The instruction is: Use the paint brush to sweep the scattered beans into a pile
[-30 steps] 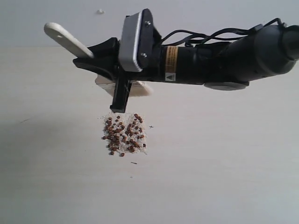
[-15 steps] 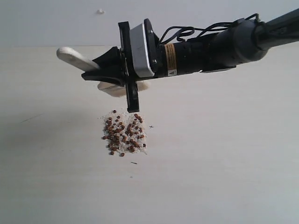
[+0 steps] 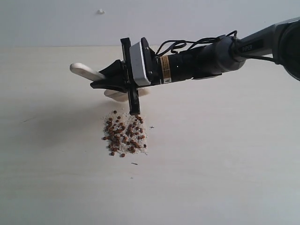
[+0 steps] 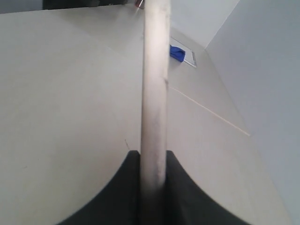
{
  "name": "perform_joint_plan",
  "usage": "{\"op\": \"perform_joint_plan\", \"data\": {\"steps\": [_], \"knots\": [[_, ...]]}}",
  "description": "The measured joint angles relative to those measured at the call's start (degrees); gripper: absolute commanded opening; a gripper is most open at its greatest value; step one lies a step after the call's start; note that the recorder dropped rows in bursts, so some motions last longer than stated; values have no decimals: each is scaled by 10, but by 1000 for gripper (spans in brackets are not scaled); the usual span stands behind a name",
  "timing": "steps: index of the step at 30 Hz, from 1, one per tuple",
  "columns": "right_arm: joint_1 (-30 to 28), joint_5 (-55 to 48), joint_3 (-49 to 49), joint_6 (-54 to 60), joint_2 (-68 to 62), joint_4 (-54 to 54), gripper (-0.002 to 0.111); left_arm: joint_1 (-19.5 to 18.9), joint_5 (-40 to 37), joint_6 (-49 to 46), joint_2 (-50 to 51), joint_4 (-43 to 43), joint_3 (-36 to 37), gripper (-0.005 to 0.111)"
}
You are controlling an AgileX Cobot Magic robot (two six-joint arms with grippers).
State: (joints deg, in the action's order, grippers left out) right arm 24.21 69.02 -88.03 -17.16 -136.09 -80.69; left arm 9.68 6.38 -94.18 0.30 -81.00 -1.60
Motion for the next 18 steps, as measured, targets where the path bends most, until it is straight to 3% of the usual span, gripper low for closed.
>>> {"op": "perform_joint_plan", "data": {"steps": [18], "knots": [[20, 2, -39, -1, -44, 41, 0, 0, 0, 0, 0, 0, 0, 0]]}}
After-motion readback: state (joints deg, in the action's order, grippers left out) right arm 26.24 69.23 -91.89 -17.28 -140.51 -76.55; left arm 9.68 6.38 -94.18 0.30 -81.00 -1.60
